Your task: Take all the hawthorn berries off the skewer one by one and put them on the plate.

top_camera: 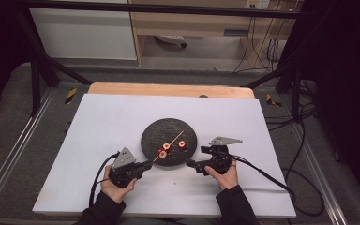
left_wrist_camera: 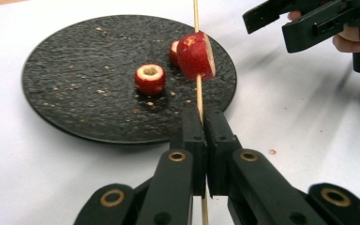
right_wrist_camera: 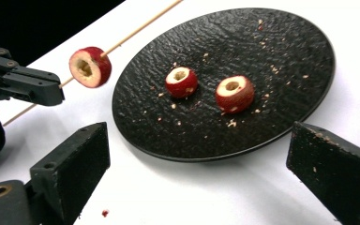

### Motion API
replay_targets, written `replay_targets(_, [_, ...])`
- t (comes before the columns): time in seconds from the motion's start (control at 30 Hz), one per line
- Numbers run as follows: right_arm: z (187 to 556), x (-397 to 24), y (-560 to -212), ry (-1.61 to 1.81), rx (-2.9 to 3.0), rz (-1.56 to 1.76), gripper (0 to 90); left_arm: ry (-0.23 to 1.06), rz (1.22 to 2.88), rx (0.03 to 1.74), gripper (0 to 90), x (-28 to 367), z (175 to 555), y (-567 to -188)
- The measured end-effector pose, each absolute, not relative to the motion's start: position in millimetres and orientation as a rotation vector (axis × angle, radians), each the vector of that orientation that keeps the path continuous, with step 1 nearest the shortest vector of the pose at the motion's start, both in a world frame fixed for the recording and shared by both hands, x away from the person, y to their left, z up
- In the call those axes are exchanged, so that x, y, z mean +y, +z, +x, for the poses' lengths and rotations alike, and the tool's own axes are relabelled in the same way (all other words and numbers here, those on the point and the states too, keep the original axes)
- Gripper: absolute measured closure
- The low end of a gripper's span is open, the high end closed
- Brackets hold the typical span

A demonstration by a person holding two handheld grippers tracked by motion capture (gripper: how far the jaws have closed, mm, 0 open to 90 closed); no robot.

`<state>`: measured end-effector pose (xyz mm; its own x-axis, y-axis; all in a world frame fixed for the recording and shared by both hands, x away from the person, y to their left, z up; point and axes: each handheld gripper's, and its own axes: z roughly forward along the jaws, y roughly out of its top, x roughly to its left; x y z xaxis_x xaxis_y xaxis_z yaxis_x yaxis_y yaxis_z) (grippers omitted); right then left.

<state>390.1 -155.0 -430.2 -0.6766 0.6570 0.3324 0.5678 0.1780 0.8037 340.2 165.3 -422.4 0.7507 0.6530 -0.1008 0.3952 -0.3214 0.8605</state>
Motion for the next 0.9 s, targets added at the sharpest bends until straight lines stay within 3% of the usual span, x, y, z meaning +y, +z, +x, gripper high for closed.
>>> replay_targets(0.6, [383.6, -148.3, -431.2, 1.707, 2.317, 1.261, 7.6, 0.309, 1.99, 0.741, 87.9, 137.7, 335.2, -425.6])
replay_targets(0.9, [381.1, -138.2, -433.0, 1.719, 2.35, 1.251, 15.7, 0.311, 2.01, 0.716, 87.8, 125.3, 330.7, -428.0])
